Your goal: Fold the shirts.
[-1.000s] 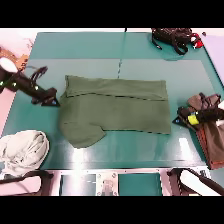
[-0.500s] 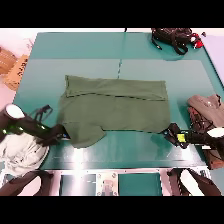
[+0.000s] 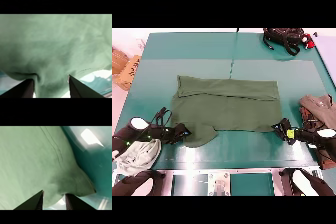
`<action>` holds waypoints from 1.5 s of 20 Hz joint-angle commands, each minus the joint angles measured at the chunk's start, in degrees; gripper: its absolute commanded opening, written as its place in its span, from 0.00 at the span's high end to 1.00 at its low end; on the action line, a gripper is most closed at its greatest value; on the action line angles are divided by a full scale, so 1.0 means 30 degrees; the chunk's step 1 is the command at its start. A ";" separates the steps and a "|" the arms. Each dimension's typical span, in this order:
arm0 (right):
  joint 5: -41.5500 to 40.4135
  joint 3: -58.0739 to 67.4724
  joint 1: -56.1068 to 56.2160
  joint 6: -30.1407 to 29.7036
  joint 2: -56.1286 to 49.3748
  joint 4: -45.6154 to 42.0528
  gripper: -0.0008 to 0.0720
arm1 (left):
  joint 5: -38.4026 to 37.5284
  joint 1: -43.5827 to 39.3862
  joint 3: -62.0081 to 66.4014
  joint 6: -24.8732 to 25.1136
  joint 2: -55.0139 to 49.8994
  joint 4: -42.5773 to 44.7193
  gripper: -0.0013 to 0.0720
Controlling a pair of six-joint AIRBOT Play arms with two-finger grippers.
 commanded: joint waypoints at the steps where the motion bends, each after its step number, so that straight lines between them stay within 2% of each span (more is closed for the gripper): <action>1: -0.1151 -0.0044 -0.0007 -0.0029 -0.0379 0.0510 0.48 | -0.0058 -0.0131 -0.0124 0.0270 0.0022 -0.0933 0.33; 2: -0.1202 -0.0044 -0.0007 -0.0036 -0.0379 0.0663 0.51 | -0.0270 -0.0131 -0.0124 0.0262 0.0022 -0.0947 0.33; 3: -0.1202 -0.0044 0.0000 -0.0029 -0.0379 0.0714 0.64 | -0.0627 -0.0131 -0.0124 0.0270 0.0022 -0.0925 0.33; 4: -0.1246 -0.0044 0.0080 -0.0029 -0.0379 0.0707 0.72 | -0.0969 -0.0131 -0.0131 0.0270 0.0022 -0.0889 0.33; 7: -0.1428 -0.0044 0.0707 -0.0036 -0.0379 0.0852 0.73 | -0.1457 -0.0131 -0.0495 0.0255 0.0022 -0.0852 0.33; 8: -0.1705 -0.0044 0.1100 -0.0036 -0.0379 0.0874 0.89 | -0.1115 -0.0131 -0.0641 0.0262 0.0022 -0.0838 0.33; 9: -0.2018 -0.0044 0.1464 -0.0044 -0.0379 0.1049 0.97 | -0.0714 -0.0131 -0.0663 0.0313 0.0022 -0.0772 0.61; 10: -0.2193 -0.0029 0.1800 -0.0117 -0.0379 0.1151 0.96 | -0.0554 -0.0131 -0.0627 0.0809 0.0029 -0.0845 0.96; 13: -0.1435 0.0364 0.1654 -0.1406 -0.0372 0.0525 0.96 | -0.1770 -0.0131 0.0168 0.1545 0.0051 -0.0022 0.95; 17: 0.2470 0.2608 0.0168 -0.1224 -0.0328 -0.2892 0.97 | -0.5326 -0.0138 0.2892 0.1625 0.0087 0.1661 0.95; 20: 0.4823 0.4422 -0.0831 -0.0991 0.0466 -0.4073 0.97 | -0.7038 -0.0656 0.5355 0.1610 0.0117 0.1821 0.95; 23: 0.6200 0.5945 -0.1166 -0.0430 0.1763 -0.4852 0.97 | -0.6725 -0.2353 0.7366 0.0874 0.1166 0.1851 0.95; 26: 0.6943 0.7111 -0.1166 -0.0277 0.1931 -0.4845 0.97 | -0.6637 -0.2856 0.8590 0.0095 0.1545 0.2280 0.95; 30: 0.4809 0.8495 -0.1122 -0.0051 0.1348 -0.4131 0.97 | -0.3767 -0.2849 1.0958 -0.0612 0.1129 0.6914 0.95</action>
